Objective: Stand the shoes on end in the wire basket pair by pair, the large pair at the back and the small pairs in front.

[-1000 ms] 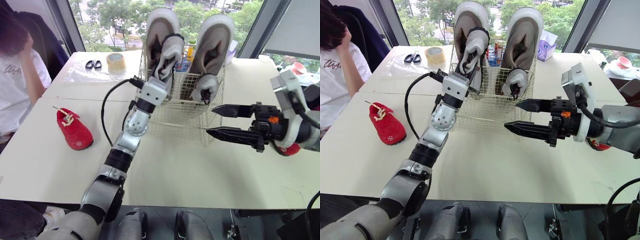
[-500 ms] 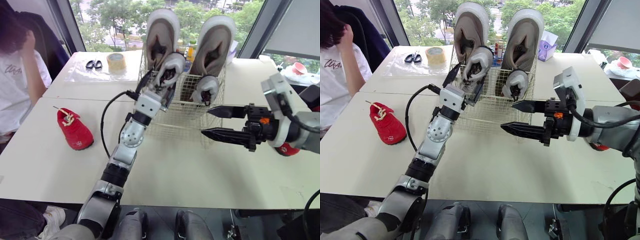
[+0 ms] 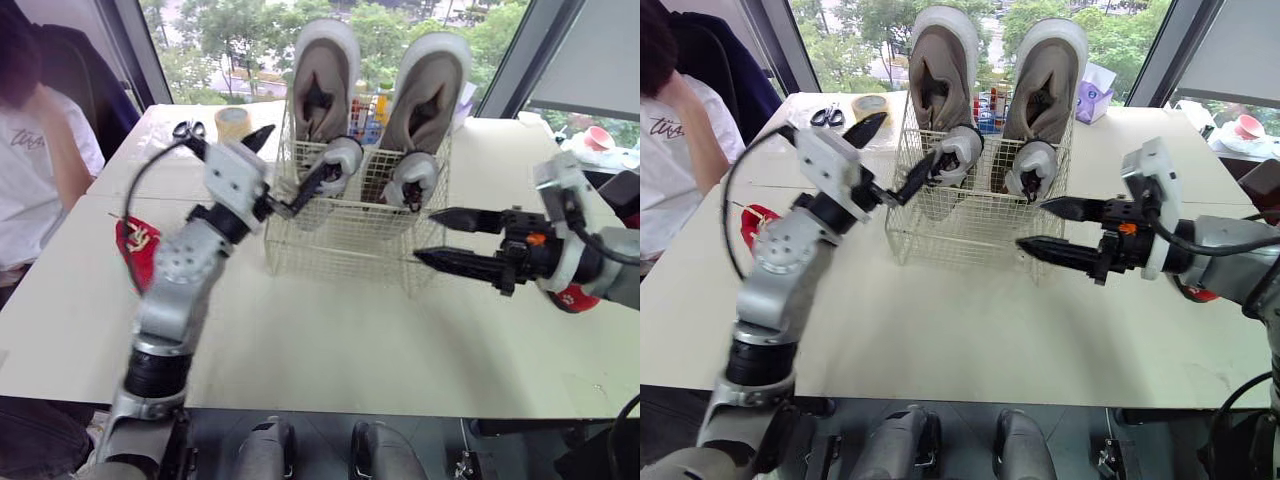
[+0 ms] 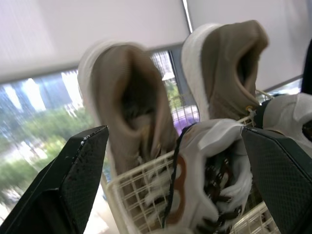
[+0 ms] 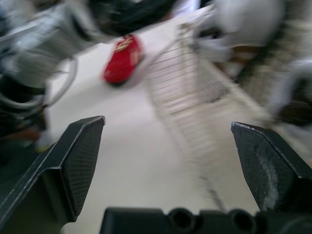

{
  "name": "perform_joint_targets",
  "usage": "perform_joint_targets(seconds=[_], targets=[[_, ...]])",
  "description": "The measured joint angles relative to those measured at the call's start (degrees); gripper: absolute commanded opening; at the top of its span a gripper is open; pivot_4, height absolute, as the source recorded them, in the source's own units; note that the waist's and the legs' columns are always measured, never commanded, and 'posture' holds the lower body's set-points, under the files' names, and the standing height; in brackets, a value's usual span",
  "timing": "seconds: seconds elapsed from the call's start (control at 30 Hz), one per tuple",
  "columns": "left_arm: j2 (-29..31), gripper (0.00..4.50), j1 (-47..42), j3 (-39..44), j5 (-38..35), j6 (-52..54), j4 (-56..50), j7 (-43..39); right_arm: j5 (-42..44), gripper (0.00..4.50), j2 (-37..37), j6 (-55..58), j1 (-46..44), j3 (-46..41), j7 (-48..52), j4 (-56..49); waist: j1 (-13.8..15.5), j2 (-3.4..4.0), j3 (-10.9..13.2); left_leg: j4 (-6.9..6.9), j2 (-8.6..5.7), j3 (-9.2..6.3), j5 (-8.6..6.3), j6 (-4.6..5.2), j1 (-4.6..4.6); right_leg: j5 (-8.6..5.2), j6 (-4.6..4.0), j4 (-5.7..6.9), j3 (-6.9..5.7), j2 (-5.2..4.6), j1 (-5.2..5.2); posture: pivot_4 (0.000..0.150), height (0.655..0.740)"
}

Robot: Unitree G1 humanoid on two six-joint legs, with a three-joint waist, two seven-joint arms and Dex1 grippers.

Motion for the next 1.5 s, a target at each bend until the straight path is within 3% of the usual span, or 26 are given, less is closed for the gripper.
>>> perform_joint_targets(seconds=[0.17, 0.23, 0.37, 0.57, 0.8, 1.13, 1.3, 1.4, 1.5], targets=[[7.2, 4.44, -2.7, 12.1, -22.2, 19.5, -0.6, -2.5, -11.8, 4.50, 7.3, -13.4, 8.0, -13.6, -7.5, 8.2, 0.0, 0.04, 0.0, -0.04, -0.03, -0.01, 0.26, -0.45, 0.02, -0.08, 0.14, 0.06, 0.01, 0.03, 0.02, 0.150, 0.7400], [9.0, 4.44, -1.1, 13.7, -28.2, 24.8, -0.3, -3.4, -15.5, 4.50, 8.6, -16.8, 11.2, -16.2, -9.3, 8.7, -0.1, 0.11, 0.0, -0.06, -0.02, 0.07, 0.28, -0.48, 0.12, -0.08, 0.14, 0.09, 0.07, 0.06, 0.05, 0.150, 0.7400], [6.8, 4.44, 7.2, 13.6, -35.7, 28.9, -2.0, -4.1, -23.5, 4.50, 10.0, -23.7, 18.2, -18.4, -10.6, 9.2, -0.3, 0.18, -0.1, -0.21, 0.01, 0.15, 0.19, -0.37, 0.67, -0.13, 0.12, 0.03, 0.17, 0.10, 0.45, 0.150, 0.7400], [1.8, 4.44, 16.8, 7.1, -38.2, 29.7, -8.7, -1.4, -29.7, 4.50, 14.8, -28.7, 30.5, -18.7, -8.9, 9.5, -0.1, 0.29, -0.1, -0.19, 0.02, 0.09, 0.08, -0.21, 0.72, -0.26, -0.16, 0.00, 0.23, 0.12, 0.53, 0.150, 0.7400], [5.3, 4.44, 21.5, 0.1, -36.2, 29.6, -12.3, -4.7, -29.8, 4.50, 15.4, -28.7, 35.4, -18.8, -6.8, 9.3, -0.3, 0.99, -0.5, -0.22, 0.05, 0.11, 0.07, -0.22, 0.79, -0.45, -0.48, 0.01, 0.26, 0.16, 0.50, 0.150, 0.7400], [8.6, 4.44, 21.8, -0.2, -36.8, 29.3, -13.3, -6.3, -37.2, 4.50, 12.7, -31.7, 25.6, -12.2, -6.8, 23.9, -0.2, 1.05, -0.6, -0.22, 0.03, 0.10, 0.05, -0.19, 0.73, -0.47, -0.51, 0.00, 0.28, 0.15, 0.44, 0.150, 0.7400], [9.4, 4.44, 24.1, 0.0, -36.7, 28.8, -14.4, -5.6, -42.0, 4.50, 10.9, -34.3, 16.2, -6.4, -6.7, 35.1, -0.8, 1.09, -0.6, -0.22, 0.03, 0.10, 0.06, -0.18, 0.73, -0.47, -0.51, 0.02, 0.29, 0.17, 0.44, 0.150, 0.7400], [10.5, 4.50, 25.5, 0.5, -36.8, 28.5, -15.6, -5.5, -45.4, 3.59, 9.6, -36.3, 9.8, -2.7, -6.9, 44.5, -1.4, 1.07, -0.6, -0.22, 0.01, 0.08, 0.06, -0.18, 0.72, -0.47, -0.50, 0.01, 0.29, 0.16, 0.46, 0.150, 0.7400], [12.3, 4.50, 26.1, 1.3, -37.8, 28.6, -16.0, -5.6, -47.6, 2.10, 8.7, -39.8, 8.2, -0.8, -5.7, 48.7, -1.6, 1.06, -0.6, -0.23, 0.02, 0.09, 0.06, -0.17, 0.72, -0.48, -0.48, 0.01, 0.29, 0.18, 0.46, 0.150, 0.7400]])
